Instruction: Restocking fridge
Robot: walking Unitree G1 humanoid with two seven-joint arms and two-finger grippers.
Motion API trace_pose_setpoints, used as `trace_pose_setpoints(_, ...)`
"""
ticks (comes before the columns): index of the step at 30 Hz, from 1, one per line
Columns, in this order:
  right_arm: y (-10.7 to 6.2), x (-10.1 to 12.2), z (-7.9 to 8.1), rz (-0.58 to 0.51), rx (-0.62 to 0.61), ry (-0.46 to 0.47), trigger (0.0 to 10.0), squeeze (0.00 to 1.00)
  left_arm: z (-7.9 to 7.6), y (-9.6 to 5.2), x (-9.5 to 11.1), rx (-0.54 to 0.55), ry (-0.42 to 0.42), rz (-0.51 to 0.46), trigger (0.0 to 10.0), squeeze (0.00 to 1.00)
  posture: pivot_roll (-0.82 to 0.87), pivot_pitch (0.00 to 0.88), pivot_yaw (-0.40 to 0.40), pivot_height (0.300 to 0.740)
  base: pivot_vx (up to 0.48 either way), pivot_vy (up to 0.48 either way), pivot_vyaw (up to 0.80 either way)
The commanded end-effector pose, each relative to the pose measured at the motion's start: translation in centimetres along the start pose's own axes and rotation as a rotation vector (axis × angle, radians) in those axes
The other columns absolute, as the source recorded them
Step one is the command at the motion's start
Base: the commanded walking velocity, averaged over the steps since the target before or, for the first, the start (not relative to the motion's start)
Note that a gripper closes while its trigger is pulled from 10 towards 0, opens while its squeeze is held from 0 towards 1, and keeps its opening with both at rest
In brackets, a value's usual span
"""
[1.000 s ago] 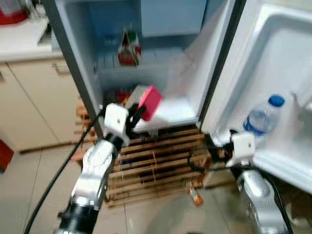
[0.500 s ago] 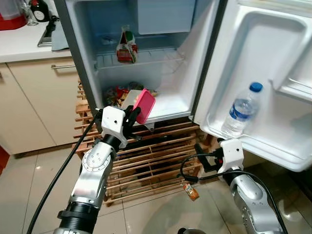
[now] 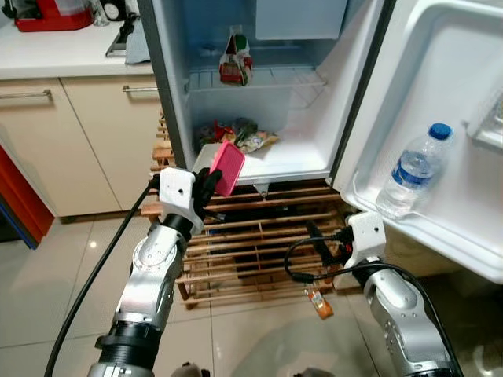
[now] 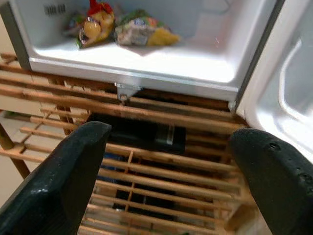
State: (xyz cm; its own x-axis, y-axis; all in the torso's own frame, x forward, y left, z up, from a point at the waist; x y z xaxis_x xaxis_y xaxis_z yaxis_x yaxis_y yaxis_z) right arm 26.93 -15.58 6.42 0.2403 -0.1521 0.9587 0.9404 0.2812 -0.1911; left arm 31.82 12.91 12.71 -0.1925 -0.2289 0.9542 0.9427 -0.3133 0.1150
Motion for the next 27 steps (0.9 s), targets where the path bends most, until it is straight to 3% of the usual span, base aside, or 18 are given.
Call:
trace_pose_setpoints(1,0.1,0.3,0.0,-0.001,-0.001,-0.012,10.0,0.0,-0.2,0.3,0.0,-0.006,0.015,0.003,10.0,0.0,-0.13,0.0,0.007,0.655,0.0,0.0,0.0)
trace_pose_setpoints(11,0.0,0.5,0.3,-0.032,0.012,-0.03,10.0,0.0,0.1,1.0,0.3,-0.014,0.048,-0.004,10.0,0.0,-0.13,0.0,0.008,0.627,0.0,0.0,0.08)
trace_pose_setpoints(25,-0.3,1.0,0.2,-0.088,0.032,-0.017,10.0,0.0,-0.1,2.9,4.0,-0.063,0.125,-0.203,10.0,0.0,-0.14,0.0,0.012,0.627,0.48,0.0,0.0)
trace_pose_setpoints(27,-0.5,1.5,0.3,-0.121,0.039,-0.006,10.0,0.0,-0.7,3.1,5.5,-0.105,0.197,-0.284,10.0,0.0,-0.14,0.0,0.013,0.627,0.48,0.0,0.0)
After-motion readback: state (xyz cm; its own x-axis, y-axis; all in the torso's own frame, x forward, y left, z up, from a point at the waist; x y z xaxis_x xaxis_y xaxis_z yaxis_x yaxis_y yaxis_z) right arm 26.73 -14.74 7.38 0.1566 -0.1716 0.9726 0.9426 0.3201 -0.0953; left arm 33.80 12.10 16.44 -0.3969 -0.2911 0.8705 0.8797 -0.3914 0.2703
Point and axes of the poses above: a point about 5 cm out from each wrist's last joint towards the gripper, its own y axis pointing out of the wrist towards the gripper, its own x axis along the axis of the wrist's last joint, z = x × y, the point moved 1 cm from there along y, pointing out of the wrist towards the gripper, and after that the axes turned 15 degrees about y, right-handed, at the moved point
